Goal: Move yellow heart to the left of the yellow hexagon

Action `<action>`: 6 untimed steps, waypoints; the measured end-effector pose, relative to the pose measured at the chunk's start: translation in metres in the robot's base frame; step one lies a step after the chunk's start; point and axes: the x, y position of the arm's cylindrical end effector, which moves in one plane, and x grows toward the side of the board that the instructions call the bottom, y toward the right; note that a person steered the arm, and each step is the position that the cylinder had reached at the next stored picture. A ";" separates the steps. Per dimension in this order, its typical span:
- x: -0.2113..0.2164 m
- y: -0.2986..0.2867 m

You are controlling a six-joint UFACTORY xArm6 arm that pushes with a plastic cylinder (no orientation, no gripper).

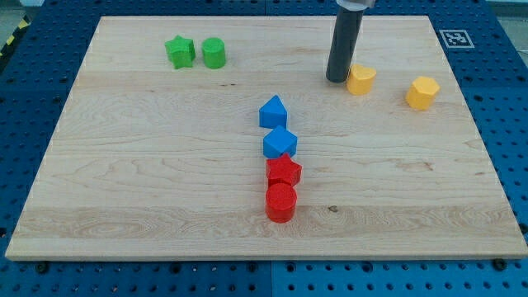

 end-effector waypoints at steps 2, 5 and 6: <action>-0.006 0.003; 0.022 0.039; 0.023 0.049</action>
